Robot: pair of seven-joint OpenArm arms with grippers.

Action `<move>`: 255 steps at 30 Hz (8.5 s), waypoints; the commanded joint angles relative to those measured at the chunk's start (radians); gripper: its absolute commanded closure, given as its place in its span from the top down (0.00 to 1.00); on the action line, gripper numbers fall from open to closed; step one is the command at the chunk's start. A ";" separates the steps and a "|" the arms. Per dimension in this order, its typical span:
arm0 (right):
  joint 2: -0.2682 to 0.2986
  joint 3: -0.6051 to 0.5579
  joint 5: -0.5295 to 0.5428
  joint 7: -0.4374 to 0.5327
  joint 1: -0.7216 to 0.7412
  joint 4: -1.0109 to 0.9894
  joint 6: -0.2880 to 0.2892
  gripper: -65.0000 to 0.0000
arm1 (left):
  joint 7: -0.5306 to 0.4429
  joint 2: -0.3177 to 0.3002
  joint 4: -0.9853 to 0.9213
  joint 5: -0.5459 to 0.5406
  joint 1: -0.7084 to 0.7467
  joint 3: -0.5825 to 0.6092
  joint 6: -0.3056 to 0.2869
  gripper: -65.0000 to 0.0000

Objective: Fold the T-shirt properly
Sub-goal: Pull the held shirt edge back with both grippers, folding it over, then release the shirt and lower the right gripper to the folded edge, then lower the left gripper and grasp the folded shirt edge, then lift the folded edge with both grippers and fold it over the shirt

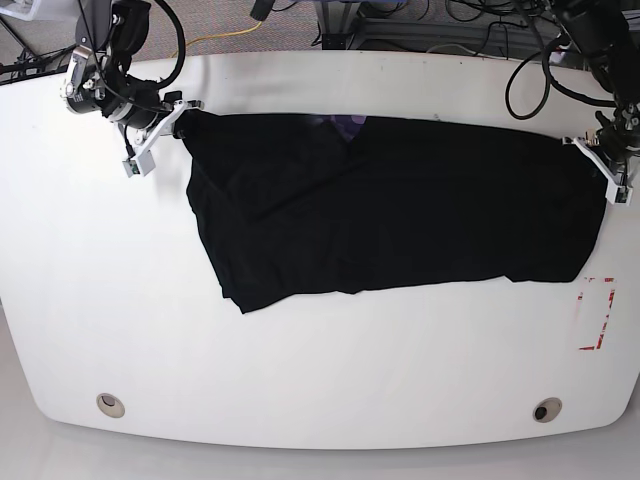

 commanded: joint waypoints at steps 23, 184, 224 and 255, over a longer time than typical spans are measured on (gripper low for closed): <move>0.154 0.157 0.018 0.007 -0.167 0.108 0.006 0.00 | 0.207 0.179 0.466 0.012 0.265 -0.005 0.006 0.00; 0.054 -0.294 -0.375 0.329 0.769 -0.761 0.141 0.00 | 0.208 0.135 -0.059 -0.065 -0.351 0.041 0.006 0.69; 0.056 -0.291 -0.375 0.329 0.756 -0.761 0.141 0.00 | 0.245 -0.022 -0.234 -0.473 -0.315 0.277 0.006 0.13; 0.059 -0.289 -0.375 0.267 0.737 -0.493 0.141 0.00 | 0.250 -0.016 -0.033 -0.479 -0.295 0.074 0.006 0.00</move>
